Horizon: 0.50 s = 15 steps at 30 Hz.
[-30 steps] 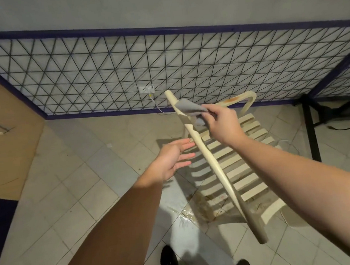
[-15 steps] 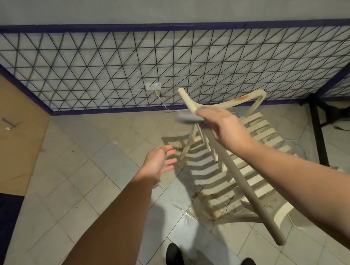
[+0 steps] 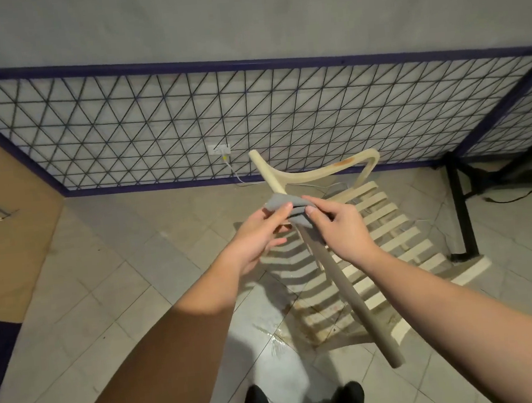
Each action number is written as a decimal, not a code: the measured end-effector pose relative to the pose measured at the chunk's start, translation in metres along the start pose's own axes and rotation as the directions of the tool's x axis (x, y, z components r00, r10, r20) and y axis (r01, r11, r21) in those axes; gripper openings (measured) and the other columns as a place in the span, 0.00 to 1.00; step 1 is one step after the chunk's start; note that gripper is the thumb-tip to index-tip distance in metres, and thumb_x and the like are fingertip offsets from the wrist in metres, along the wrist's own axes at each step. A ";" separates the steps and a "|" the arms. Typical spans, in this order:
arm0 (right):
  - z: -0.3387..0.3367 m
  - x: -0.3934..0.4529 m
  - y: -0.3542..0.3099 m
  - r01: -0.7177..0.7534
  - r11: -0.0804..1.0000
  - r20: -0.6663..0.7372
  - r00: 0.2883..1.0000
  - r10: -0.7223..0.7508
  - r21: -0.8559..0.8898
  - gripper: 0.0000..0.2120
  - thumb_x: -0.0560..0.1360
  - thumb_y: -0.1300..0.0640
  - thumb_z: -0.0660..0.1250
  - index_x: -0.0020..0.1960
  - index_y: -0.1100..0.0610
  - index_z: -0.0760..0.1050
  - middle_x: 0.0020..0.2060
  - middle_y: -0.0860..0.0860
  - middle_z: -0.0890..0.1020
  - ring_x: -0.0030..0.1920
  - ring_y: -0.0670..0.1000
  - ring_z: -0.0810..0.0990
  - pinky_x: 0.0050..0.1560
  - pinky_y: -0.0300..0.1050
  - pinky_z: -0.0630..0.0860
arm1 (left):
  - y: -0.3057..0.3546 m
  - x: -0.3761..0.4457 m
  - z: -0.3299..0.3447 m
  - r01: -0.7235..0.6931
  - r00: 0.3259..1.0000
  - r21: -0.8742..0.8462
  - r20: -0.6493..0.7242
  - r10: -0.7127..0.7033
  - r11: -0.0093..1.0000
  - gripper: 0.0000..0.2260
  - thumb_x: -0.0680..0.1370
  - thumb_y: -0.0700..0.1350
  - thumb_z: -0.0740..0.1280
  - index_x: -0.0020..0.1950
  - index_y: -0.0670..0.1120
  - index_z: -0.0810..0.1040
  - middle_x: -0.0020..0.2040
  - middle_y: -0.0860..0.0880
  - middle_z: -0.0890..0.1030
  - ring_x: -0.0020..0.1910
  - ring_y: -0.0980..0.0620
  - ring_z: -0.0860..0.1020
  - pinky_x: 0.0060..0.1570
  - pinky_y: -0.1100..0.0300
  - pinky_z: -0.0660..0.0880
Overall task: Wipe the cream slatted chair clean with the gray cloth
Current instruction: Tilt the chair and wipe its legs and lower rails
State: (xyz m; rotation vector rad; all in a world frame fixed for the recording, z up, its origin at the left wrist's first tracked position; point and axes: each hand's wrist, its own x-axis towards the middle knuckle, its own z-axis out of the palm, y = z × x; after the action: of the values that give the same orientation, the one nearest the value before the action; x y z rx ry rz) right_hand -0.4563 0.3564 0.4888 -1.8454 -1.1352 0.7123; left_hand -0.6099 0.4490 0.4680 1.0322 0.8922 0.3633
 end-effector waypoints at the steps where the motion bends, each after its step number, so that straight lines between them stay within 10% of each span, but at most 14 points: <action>1: -0.002 -0.001 -0.002 -0.005 0.999 0.022 1.000 0.004 0.046 0.13 0.80 0.57 0.66 0.64 0.50 0.81 0.52 0.44 0.85 0.48 0.36 0.81 0.53 0.34 0.76 | 0.005 0.000 0.006 -0.050 0.998 -0.017 -0.042 0.049 0.999 0.11 0.80 0.53 0.69 0.60 0.50 0.80 0.56 0.51 0.85 0.56 0.52 0.83 0.59 0.54 0.79; 10: -0.049 0.016 -0.009 -0.134 0.957 0.410 0.912 0.018 0.257 0.24 0.77 0.51 0.71 0.71 0.48 0.71 0.66 0.46 0.77 0.65 0.44 0.75 0.69 0.44 0.69 | 0.038 -0.014 0.036 -0.220 0.963 0.015 -0.158 0.219 0.975 0.12 0.82 0.49 0.65 0.58 0.41 0.78 0.53 0.43 0.84 0.54 0.48 0.82 0.56 0.52 0.76; 15: -0.054 0.025 -0.010 -0.142 0.941 0.429 0.903 -0.004 0.308 0.11 0.80 0.55 0.67 0.58 0.59 0.80 0.47 0.53 0.85 0.44 0.47 0.81 0.46 0.45 0.77 | 0.037 -0.024 0.042 -0.267 0.877 0.139 -0.375 0.300 0.954 0.09 0.80 0.52 0.68 0.46 0.47 0.78 0.43 0.45 0.82 0.44 0.49 0.79 0.49 0.50 0.75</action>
State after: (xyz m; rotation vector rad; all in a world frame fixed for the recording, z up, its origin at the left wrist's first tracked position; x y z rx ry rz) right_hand -0.4069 0.3621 0.5232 -1.4836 -1.1319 1.3137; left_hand -0.5863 0.4275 0.5201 1.1946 1.1230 0.8094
